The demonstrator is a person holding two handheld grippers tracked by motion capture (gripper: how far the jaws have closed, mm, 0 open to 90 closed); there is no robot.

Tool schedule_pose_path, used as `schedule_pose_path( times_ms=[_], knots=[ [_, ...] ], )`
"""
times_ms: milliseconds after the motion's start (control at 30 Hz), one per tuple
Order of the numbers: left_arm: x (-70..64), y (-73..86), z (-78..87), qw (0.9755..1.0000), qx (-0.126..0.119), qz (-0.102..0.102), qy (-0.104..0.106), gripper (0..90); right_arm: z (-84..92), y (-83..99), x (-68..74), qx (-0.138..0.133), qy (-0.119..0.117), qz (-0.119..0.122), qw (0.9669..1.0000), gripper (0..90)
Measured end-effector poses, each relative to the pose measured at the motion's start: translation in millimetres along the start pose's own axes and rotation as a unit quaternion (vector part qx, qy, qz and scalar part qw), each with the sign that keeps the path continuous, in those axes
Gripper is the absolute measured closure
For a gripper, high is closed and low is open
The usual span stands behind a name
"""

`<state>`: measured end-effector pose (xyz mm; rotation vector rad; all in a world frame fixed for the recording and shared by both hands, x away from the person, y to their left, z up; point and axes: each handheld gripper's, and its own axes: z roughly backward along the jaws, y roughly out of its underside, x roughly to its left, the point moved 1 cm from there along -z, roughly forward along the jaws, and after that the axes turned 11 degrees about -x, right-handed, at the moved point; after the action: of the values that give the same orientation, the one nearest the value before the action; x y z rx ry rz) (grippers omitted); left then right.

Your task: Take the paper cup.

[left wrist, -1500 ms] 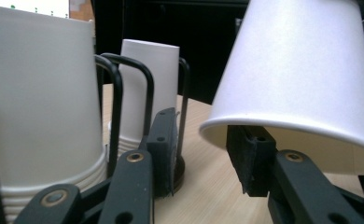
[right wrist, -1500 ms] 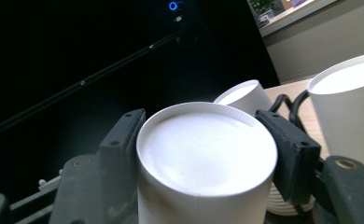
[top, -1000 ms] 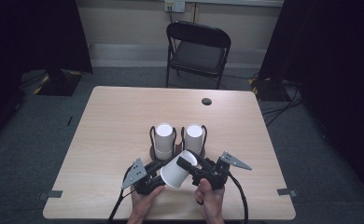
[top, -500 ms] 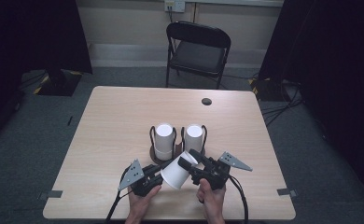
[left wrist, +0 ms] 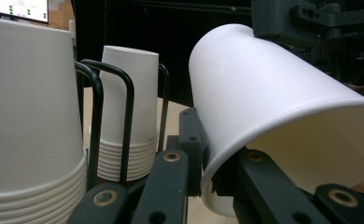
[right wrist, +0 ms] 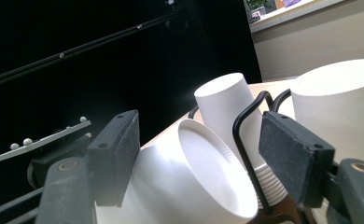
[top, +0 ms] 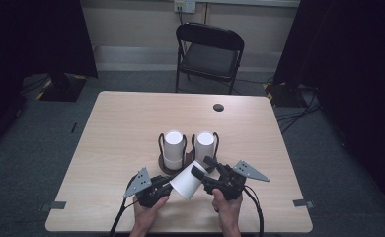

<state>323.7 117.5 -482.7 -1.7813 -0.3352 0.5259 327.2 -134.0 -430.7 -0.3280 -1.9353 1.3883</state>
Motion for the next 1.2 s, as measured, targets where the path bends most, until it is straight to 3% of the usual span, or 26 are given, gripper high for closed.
schedule_pose_path(
  times_ms=[133, 267, 400, 633, 767, 1000, 1067, 1133, 1200],
  knots=[
    [2.6, -1.5, 3.6, 1.0, 0.0, 0.005, -0.004, 85.6, 2.7, -0.9, 1.5, -0.009, -0.007, 0.013, 0.9999, 28.8],
    [2.8, -4.7, 4.8, 0.9998, 0.012, -0.015, -0.008, 85.7, 4.9, -0.5, 1.5, -0.006, -0.011, 0.021, 0.9997, 27.5],
    [2.9, -8.0, 4.4, 0.9994, 0.024, -0.021, -0.013, 85.6, 6.8, 0.7, 1.8, 0.0, -0.012, 0.027, 0.9996, 25.5],
    [3.1, -11.6, 3.0, 0.9968, 0.068, -0.038, -0.021, 85.7, 12.3, 2.4, 2.5, 0.015, -0.003, 0.064, 0.9979, 18.0],
    [4.1, -13.6, 1.7, 0.9953, 0.084, -0.045, -0.018, 85.7, 16.8, 1.9, -0.1, 0.019, -0.006, 0.065, 0.9977, 17.4],
    [8.2, -19.4, -0.3, 0.9928, 0.112, -0.038, -0.018, 85.7, 23.3, 2.1, -2.3, 0.03, -0.001, 0.083, 0.9961, 17.2],
    [8.5, -20.7, -1.6, 0.9905, 0.128, -0.044, -0.023, 85.7, 24.4, 2.9, -2.0, 0.04, 0.002, 0.092, 0.995, 16.0],
    [10.1, -20.9, -2.6, 0.9888, 0.141, -0.036, -0.033, 85.7, 25.5, 4.0, -1.2, 0.047, 0.007, 0.102, 0.9937, 16.0],
    [10.7, -20.5, -2.6, 0.9887, 0.145, -0.026, -0.031, 85.7, 27.9, 5.7, 0.0, 0.059, 0.019, 0.137, 0.9887, 14.9]
  ],
)
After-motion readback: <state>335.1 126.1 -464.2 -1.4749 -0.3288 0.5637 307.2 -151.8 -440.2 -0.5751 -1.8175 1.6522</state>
